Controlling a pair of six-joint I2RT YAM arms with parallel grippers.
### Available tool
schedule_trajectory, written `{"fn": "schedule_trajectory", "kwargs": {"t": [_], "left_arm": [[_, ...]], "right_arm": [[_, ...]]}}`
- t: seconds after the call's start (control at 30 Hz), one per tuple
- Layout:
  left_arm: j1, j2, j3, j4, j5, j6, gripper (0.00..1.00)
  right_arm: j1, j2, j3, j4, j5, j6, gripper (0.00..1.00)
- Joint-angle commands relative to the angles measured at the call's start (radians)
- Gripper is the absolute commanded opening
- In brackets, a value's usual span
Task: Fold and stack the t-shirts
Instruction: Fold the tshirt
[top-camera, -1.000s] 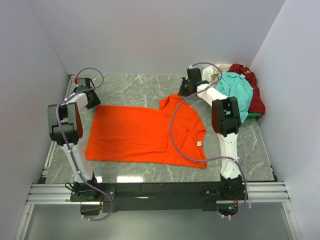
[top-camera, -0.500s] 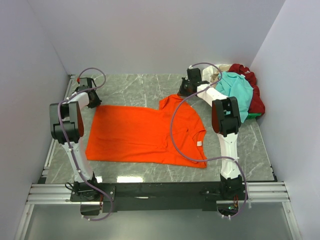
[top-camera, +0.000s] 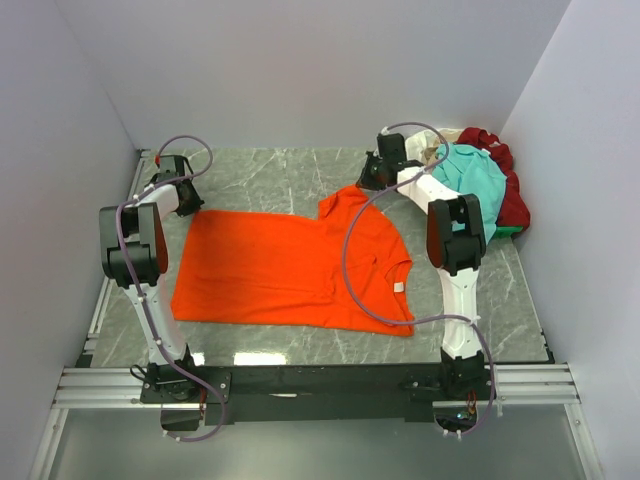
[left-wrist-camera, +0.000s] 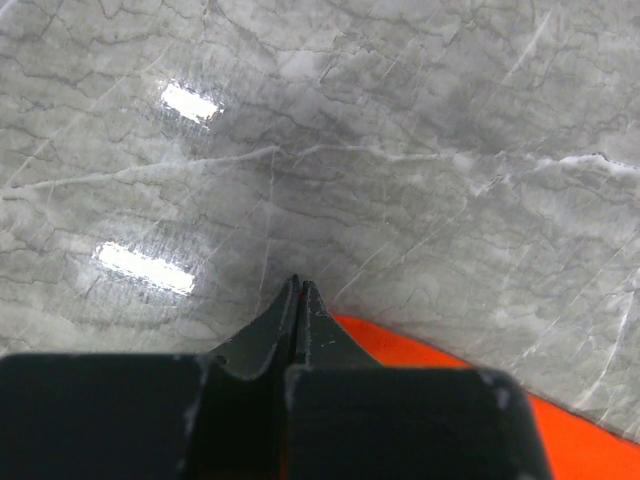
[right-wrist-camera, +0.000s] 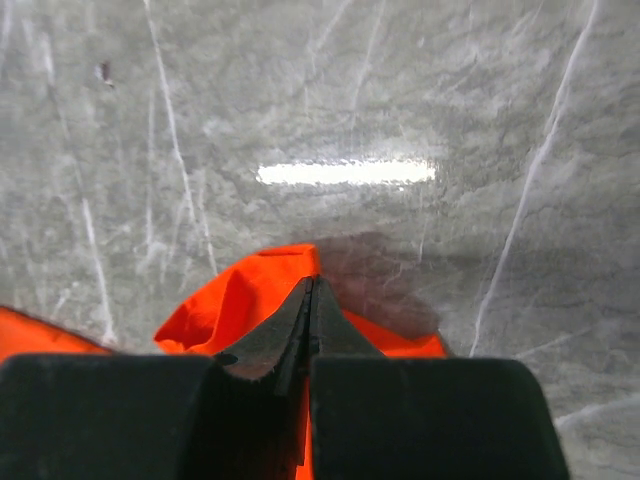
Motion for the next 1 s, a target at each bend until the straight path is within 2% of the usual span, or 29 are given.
{"fn": "schedule_trajectory", "kwargs": {"t": [0.0, 0.47, 0.7, 0.83, 0.93, 0.97], "left_arm": [[-0.007, -0.027, 0.019, 0.003, 0.029, 0.007, 0.0], [-0.007, 0.028, 0.139, 0.016, 0.139, -0.03, 0.0], [-0.007, 0.084, 0.257, 0.011, 0.202, -0.028, 0.0], [-0.007, 0.061, 0.237, 0.028, 0.208, -0.017, 0.0], [-0.007, 0.009, 0.171, 0.069, 0.211, 0.003, 0.0], [-0.007, -0.011, 0.147, 0.068, 0.205, 0.006, 0.0]], "right_arm": [[-0.023, -0.082, 0.039, 0.046, -0.017, 0.013, 0.0], [-0.075, 0.047, 0.25, 0.008, -0.081, 0.036, 0.0], [-0.096, 0.107, 0.364, -0.023, -0.121, 0.041, 0.0], [-0.098, 0.038, 0.282, 0.026, -0.153, 0.049, 0.0], [-0.096, -0.064, 0.142, 0.09, -0.198, 0.05, 0.0], [-0.098, -0.135, 0.035, 0.115, -0.205, 0.053, 0.0]]}}
